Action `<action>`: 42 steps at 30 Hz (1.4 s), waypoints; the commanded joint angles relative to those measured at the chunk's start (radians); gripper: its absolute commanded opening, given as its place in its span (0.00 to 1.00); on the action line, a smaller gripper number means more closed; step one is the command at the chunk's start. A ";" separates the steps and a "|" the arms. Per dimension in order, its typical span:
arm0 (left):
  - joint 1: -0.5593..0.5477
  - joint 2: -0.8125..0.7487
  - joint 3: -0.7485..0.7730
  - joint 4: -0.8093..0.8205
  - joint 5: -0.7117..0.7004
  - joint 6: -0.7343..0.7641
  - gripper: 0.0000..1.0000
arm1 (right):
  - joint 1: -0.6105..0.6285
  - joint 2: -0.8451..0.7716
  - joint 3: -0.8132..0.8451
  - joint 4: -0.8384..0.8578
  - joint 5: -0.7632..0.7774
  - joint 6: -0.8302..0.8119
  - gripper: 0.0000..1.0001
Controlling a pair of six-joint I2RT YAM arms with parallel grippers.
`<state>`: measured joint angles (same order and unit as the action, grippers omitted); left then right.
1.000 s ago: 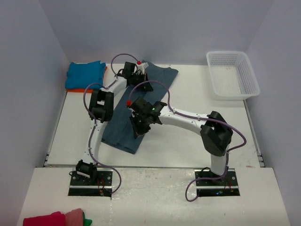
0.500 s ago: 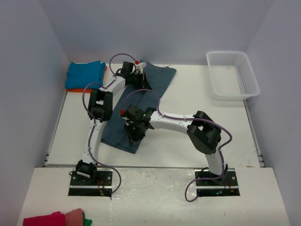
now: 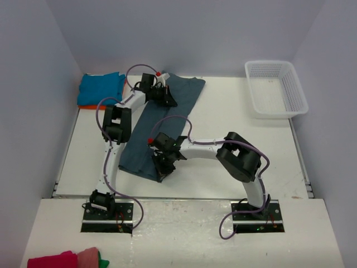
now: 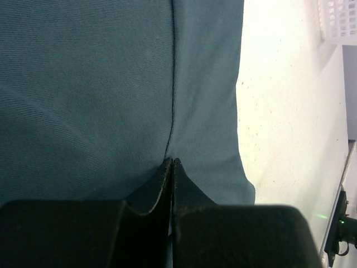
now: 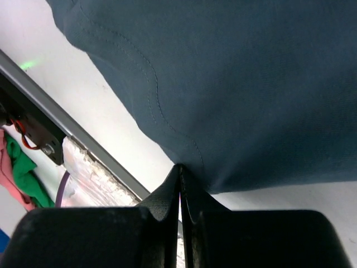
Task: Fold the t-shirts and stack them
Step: Rotate the tshirt 90 degrees
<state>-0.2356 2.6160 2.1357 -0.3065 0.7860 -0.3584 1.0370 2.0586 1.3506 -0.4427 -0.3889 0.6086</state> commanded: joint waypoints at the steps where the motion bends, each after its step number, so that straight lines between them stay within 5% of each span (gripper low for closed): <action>1: 0.021 0.022 -0.029 0.032 -0.013 -0.024 0.00 | 0.008 -0.021 -0.106 0.048 0.013 0.034 0.00; 18: 0.007 -0.034 -0.226 0.167 0.002 -0.080 0.00 | 0.017 -0.239 -0.389 0.091 0.177 0.137 0.00; 25: 0.004 -0.086 -0.243 0.182 -0.004 -0.066 0.00 | 0.046 -0.433 -0.263 -0.088 0.303 0.068 0.00; 35: 0.002 -0.091 -0.235 0.178 0.015 -0.077 0.00 | 0.040 -0.085 0.151 -0.174 0.254 -0.073 0.00; 42: 0.002 -0.086 -0.240 0.172 0.018 -0.073 0.00 | 0.028 0.066 0.193 -0.111 0.199 -0.092 0.00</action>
<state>-0.2260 2.5481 1.9175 -0.0536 0.8295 -0.4606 1.0702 2.0834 1.5051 -0.5709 -0.1524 0.5480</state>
